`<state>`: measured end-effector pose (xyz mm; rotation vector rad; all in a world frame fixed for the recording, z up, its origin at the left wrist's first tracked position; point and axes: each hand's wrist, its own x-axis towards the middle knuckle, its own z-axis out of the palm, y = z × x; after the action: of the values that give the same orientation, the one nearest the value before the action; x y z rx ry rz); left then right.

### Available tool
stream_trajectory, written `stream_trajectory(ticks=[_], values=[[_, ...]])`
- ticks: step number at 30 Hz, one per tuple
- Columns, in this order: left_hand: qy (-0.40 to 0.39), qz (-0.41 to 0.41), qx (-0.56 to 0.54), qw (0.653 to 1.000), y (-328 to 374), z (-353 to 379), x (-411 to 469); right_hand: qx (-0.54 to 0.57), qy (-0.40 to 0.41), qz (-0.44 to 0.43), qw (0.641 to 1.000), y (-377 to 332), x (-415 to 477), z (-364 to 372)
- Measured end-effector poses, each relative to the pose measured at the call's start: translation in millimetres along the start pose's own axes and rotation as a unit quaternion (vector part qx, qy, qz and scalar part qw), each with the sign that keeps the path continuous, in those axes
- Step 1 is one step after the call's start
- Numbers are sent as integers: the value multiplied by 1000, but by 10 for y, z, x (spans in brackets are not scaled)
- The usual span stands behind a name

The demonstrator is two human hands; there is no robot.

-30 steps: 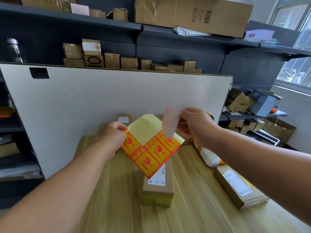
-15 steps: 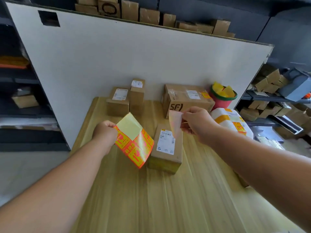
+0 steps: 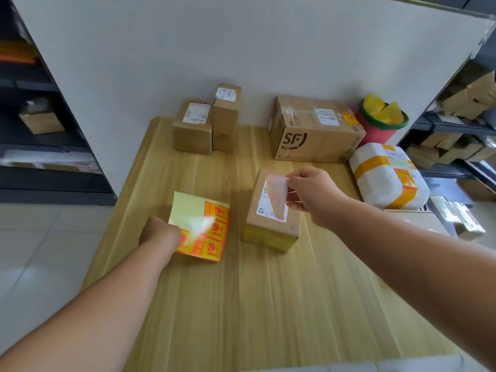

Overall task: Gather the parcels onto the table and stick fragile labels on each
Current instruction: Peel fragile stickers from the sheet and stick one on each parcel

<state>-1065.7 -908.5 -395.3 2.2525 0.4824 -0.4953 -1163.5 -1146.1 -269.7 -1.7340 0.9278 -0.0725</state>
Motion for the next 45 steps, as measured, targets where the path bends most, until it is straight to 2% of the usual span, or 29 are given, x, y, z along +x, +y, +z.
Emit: stream_trajectory(ticks=[3,5,7,9,12,21,26,29,32,34,45], values=[[41,32,166,985,136,-6,-207,0,-4,-1,1000,6,-30,20],[56,148,209,965,289,6,-408,-1,-2,-1,1000,4,-68,23],[5,290,137,947,452,61,-663,6,-4,-2,1000,1,-111,28],[-66,390,51,917,596,115,-941,14,-9,-6,1000,-4,-163,30],[-121,439,1,890,763,172,-1242,34,-22,-12,999,-5,-231,15],[-154,412,-40,897,933,359,-1296,132,-75,26,988,27,-238,-109],[-165,329,-117,922,994,438,-1207,163,-147,55,974,128,-83,-271],[-169,276,-143,935,1062,494,-1157,134,-118,64,982,227,34,-348],[-192,228,-146,943,1141,548,-1103,51,-63,56,995,295,153,-406],[-210,206,-139,946,1181,590,-1052,28,-58,54,996,332,227,-428],[-258,185,-75,945,1169,830,-850,66,-82,67,992,690,460,-216]])
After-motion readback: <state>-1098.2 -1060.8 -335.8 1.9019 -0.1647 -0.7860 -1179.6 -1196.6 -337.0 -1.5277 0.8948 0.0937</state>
